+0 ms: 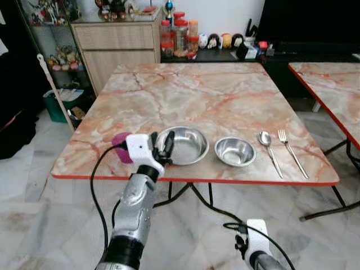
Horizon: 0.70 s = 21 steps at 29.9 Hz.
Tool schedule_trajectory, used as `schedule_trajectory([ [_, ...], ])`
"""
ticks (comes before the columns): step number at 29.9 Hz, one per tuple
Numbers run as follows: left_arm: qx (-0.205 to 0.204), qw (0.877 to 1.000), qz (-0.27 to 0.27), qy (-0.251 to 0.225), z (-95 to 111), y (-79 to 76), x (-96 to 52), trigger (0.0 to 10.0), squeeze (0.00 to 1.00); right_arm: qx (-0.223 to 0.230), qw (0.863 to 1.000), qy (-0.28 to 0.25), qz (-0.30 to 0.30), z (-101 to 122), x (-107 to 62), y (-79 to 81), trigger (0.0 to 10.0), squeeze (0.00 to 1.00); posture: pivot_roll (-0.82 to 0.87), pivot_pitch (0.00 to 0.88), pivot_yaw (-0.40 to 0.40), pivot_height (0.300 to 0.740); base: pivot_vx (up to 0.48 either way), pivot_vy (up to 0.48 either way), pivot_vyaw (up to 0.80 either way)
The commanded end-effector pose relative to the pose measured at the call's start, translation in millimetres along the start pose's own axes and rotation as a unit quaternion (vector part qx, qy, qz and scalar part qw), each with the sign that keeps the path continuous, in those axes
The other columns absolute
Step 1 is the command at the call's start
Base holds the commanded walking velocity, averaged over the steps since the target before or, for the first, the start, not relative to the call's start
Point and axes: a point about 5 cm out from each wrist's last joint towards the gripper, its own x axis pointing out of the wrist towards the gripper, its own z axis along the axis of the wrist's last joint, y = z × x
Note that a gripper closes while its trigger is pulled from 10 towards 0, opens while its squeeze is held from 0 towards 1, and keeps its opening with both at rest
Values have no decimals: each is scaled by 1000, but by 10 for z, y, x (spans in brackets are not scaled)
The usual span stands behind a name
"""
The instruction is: Setting the table
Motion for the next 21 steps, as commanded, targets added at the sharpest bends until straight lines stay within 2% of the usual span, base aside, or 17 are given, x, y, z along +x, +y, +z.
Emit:
schedule_trajectory([
  [1, -4, 999, -21, 32, -64, -76, -37, 10000, 1000, 2, 1000, 1, 0, 0, 2, 11, 10000, 0, -113, 0, 15, 740, 0, 0, 0],
  [4, -4, 999, -27, 40, -83, -92, -57, 10000, 1000, 3, 1000, 1, 0, -3, 2, 15, 10000, 0, -113, 0, 17, 740, 0, 0, 0],
  [8, 22, 994, -12, 111, -243, -40, -104, 10000, 1000, 2, 1000, 3, 3, -10, 3, 42, 10000, 0, -114, 0, 27, 740, 0, 0, 0],
  [11, 33, 989, 15, 145, -290, 10, -101, 10000, 1000, 2, 1000, 4, 4, -16, 3, 52, 10000, 0, -117, 0, 32, 740, 0, 0, 0],
  [14, 34, 987, 30, 153, -292, 31, -76, 10000, 1000, 2, 1000, 5, 5, -25, 1, 58, 10000, 0, -120, 0, 35, 740, 0, 0, 0],
  [15, 36, 987, 35, 153, -291, 38, -67, 10000, 0, 2, 1000, 5, 5, -26, 1, 59, 10000, 0, -120, 0, 35, 740, 0, 0, 0],
  [21, 43, 986, 53, 149, -264, 62, -27, 10000, 0, 3, 1000, 6, 6, -33, 0, 65, 10000, 0, -123, 0, 39, 740, 0, 0, 0],
])
